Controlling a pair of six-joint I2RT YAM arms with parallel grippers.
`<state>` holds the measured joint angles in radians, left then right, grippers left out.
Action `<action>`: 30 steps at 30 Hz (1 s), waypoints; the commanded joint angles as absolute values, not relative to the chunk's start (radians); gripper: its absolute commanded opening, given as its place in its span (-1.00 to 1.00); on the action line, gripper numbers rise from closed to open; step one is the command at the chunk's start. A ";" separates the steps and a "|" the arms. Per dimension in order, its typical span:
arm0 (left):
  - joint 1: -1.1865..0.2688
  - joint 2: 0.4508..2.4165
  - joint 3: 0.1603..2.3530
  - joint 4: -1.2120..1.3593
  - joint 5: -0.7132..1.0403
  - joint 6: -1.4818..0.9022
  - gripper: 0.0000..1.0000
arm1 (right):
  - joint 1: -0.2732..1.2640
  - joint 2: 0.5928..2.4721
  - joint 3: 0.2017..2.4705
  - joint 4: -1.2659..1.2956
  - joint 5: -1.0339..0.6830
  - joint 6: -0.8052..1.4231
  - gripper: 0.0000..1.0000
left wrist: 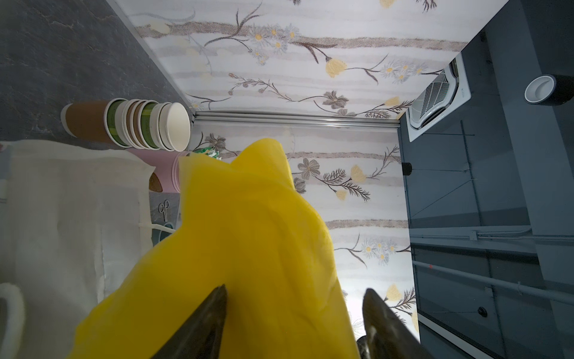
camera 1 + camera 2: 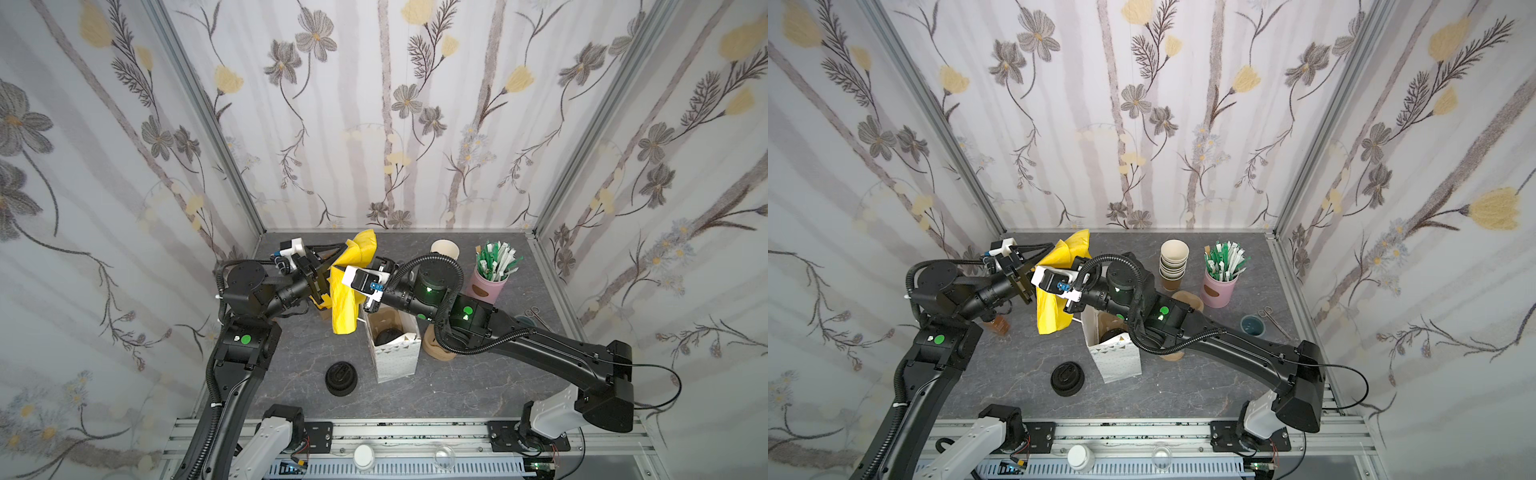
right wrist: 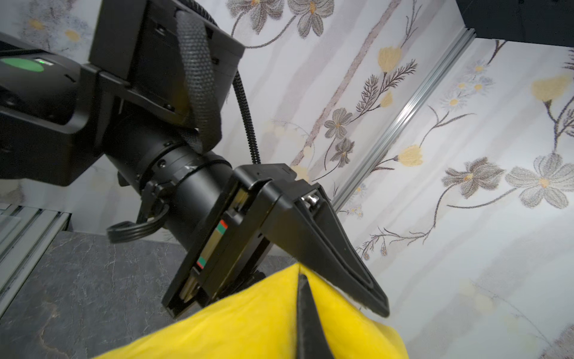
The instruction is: Pack the takeout coffee
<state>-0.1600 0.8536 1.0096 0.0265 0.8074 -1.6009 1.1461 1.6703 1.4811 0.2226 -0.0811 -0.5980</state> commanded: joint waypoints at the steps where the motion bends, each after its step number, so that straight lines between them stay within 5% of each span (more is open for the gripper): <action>1: -0.160 0.856 1.009 0.058 0.849 -1.636 0.20 | 1.147 1.681 1.490 0.167 -0.121 -0.689 -1.00; 17: -0.160 0.872 1.035 0.059 0.874 -1.610 -1.00 | 1.146 1.687 1.506 0.126 -0.074 -0.755 -0.96; 25: -0.159 0.874 1.112 0.058 0.750 -1.474 -1.00 | 1.147 1.603 1.464 0.107 -0.009 -0.677 0.25; 30: -0.161 0.885 1.159 0.060 0.614 -1.280 -1.00 | 1.141 1.419 1.349 0.000 0.030 -0.496 0.67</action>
